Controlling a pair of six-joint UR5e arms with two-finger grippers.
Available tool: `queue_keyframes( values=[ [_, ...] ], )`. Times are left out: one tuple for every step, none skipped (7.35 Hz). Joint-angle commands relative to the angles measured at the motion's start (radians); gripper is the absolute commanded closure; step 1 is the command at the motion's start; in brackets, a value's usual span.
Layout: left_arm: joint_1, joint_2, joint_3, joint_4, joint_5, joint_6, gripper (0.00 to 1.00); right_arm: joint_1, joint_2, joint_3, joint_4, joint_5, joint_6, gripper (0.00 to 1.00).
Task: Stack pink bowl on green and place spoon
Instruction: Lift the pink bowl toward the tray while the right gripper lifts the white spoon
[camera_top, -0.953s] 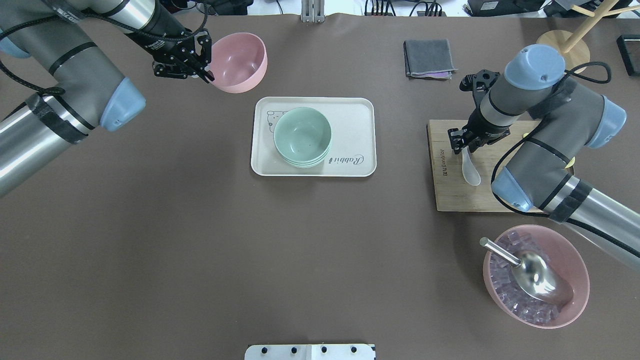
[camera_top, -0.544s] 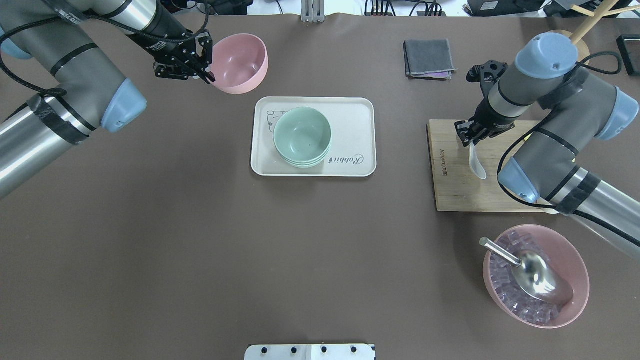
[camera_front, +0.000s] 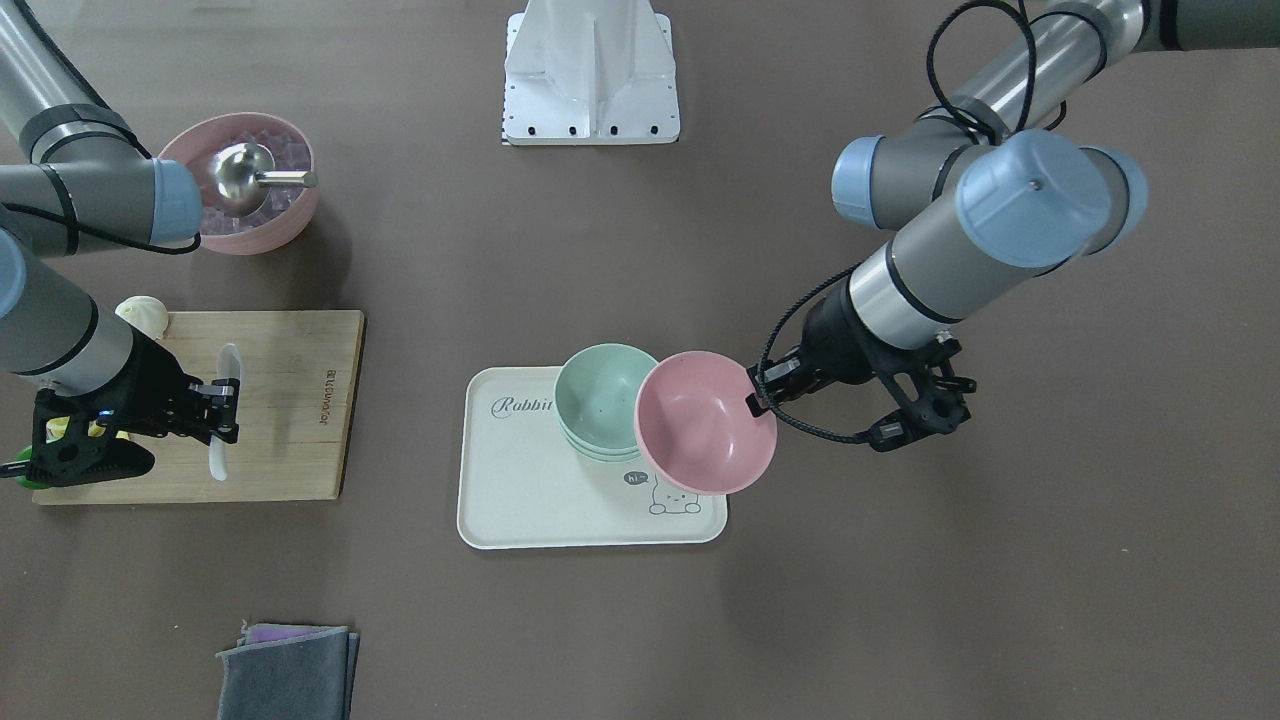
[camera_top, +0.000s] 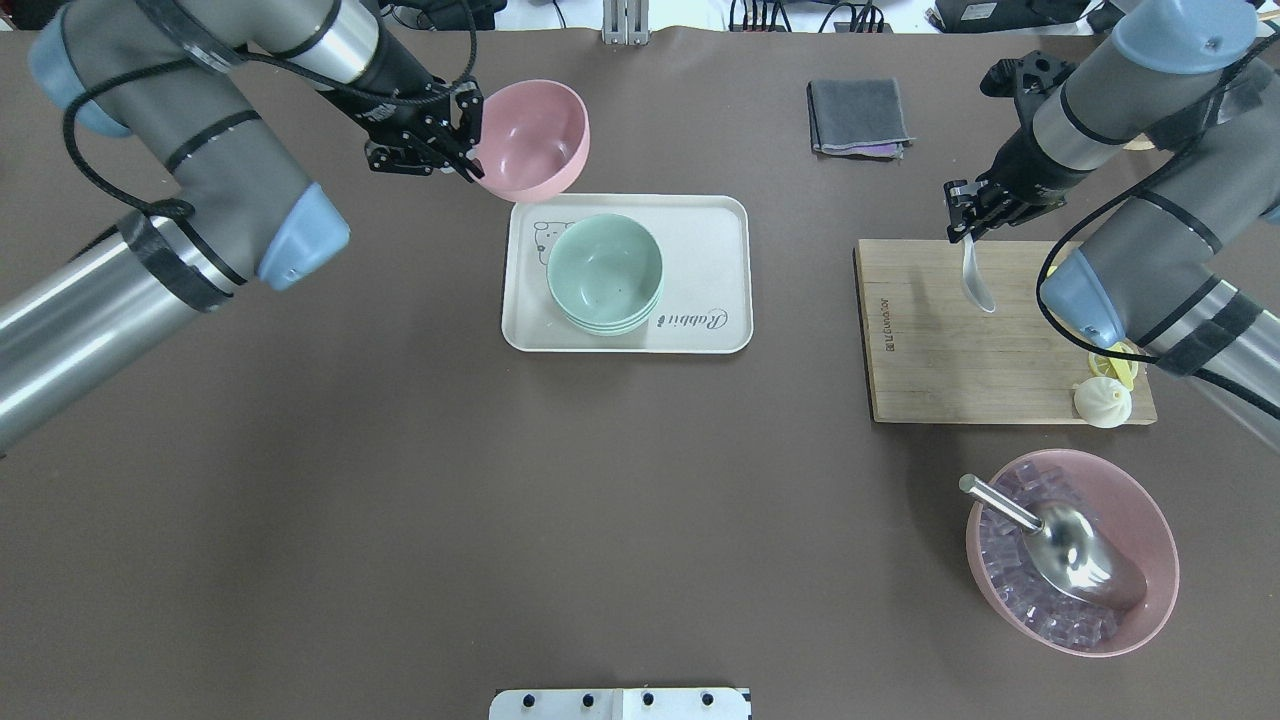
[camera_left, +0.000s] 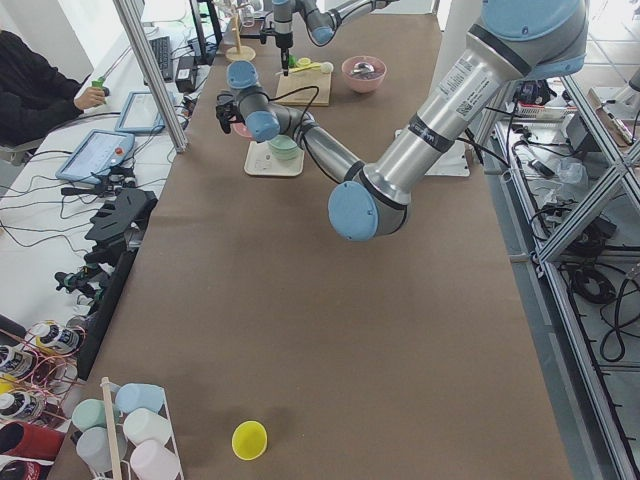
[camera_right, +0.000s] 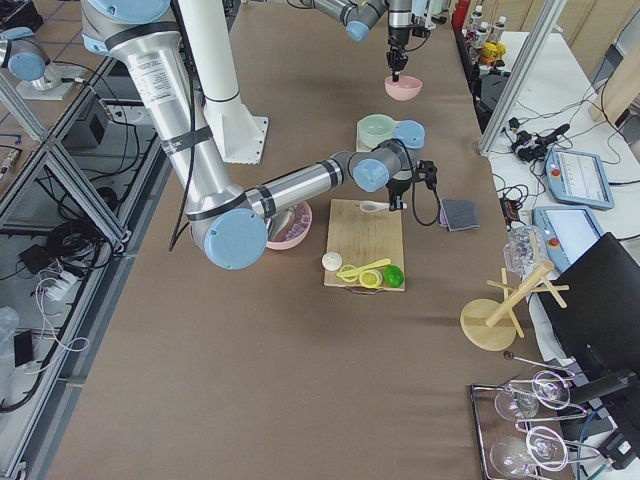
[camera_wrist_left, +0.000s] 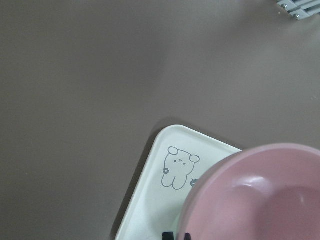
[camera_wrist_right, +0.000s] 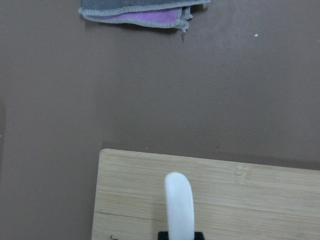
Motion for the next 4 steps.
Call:
queue_keyframes(
  values=[
    [0.119, -0.014, 0.053, -0.204, 0.145, -0.169, 1.00, 0.011, 0.003, 0.027, 0.000, 0.006, 0.008, 1.00],
    [0.118, -0.018, 0.042, -0.216, 0.134, -0.167, 1.00, 0.014, 0.004, 0.027, 0.000, 0.005, 0.008, 1.00],
    [0.112, -0.006, 0.019, -0.214, 0.061, -0.125, 1.00, 0.014, 0.004, 0.027, 0.001, 0.005, 0.010, 1.00],
    [0.100, 0.009, 0.019, -0.210, -0.008, -0.050, 1.00, 0.014, 0.004, 0.027, 0.003, 0.005, 0.010, 1.00]
  ],
)
